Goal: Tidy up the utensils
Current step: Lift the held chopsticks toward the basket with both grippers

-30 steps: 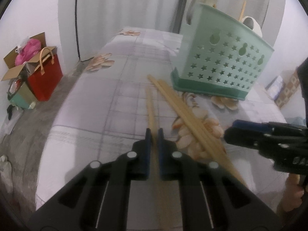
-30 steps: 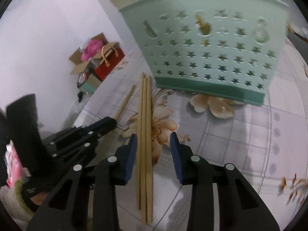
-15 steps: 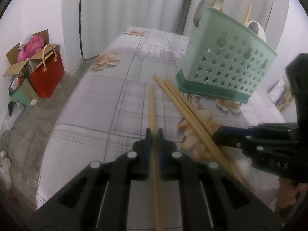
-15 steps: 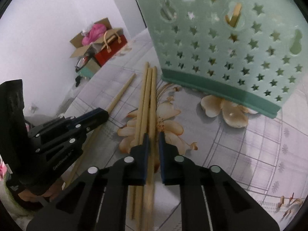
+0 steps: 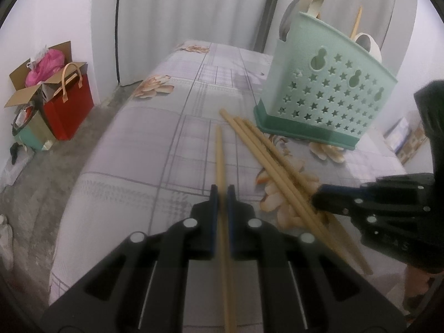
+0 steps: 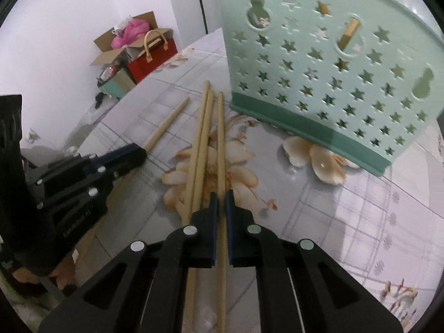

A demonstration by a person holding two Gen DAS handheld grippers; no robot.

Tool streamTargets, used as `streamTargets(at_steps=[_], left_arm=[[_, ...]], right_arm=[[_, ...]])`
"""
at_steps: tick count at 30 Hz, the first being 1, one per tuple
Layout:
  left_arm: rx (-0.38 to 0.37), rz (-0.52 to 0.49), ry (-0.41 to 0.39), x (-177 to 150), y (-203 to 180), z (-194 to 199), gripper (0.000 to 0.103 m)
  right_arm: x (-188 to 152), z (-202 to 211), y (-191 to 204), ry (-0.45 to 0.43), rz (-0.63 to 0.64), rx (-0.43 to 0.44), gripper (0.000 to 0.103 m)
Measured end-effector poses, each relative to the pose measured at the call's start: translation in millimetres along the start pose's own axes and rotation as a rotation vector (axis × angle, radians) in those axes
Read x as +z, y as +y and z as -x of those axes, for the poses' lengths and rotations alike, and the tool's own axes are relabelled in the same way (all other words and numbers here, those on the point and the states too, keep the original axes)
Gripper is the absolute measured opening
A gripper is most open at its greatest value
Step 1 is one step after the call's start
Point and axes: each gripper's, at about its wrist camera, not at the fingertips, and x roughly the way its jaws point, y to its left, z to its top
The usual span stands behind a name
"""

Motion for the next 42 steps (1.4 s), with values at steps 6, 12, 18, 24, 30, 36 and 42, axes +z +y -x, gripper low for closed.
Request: streamTargets(at_steps=[6, 12, 18, 24, 30, 36, 42], left_arm=[[-0.014, 0.019, -0.004, -5, 3, 3, 0.005], [-0.037, 0.036, -0.002, -8, 5, 4, 0.005], [-0.051, 0.052, -0.007, -5, 6, 0, 0.005], [-0.105, 0.096, 0.014, -1, 14, -2, 0.005], [-0.205, 0.142, 0.04, 4, 26, -2, 0.026], [-0.208, 0.094, 0.066, 10, 19, -7, 0.028], [-0.146, 0.03, 0.093, 25, 8, -18, 0.027]], right_arm=[[-24, 15, -11, 0.013, -0.035, -0.043, 0.006], [-52, 34, -31, 0.016, -0.123, -0.088, 0.006], [-62, 39, -38, -0.001, -0.152, -0.114, 0.006], [-57, 37, -40, -0.001, -0.164, -0.095, 0.006], [-49, 33, -40, 0.018, -0.154, -0.086, 0.008], [-39, 27, -38, 0.012, -0.13, -0.066, 0.023], [-19, 15, -38, 0.001, -0.098, -0.043, 0.024]])
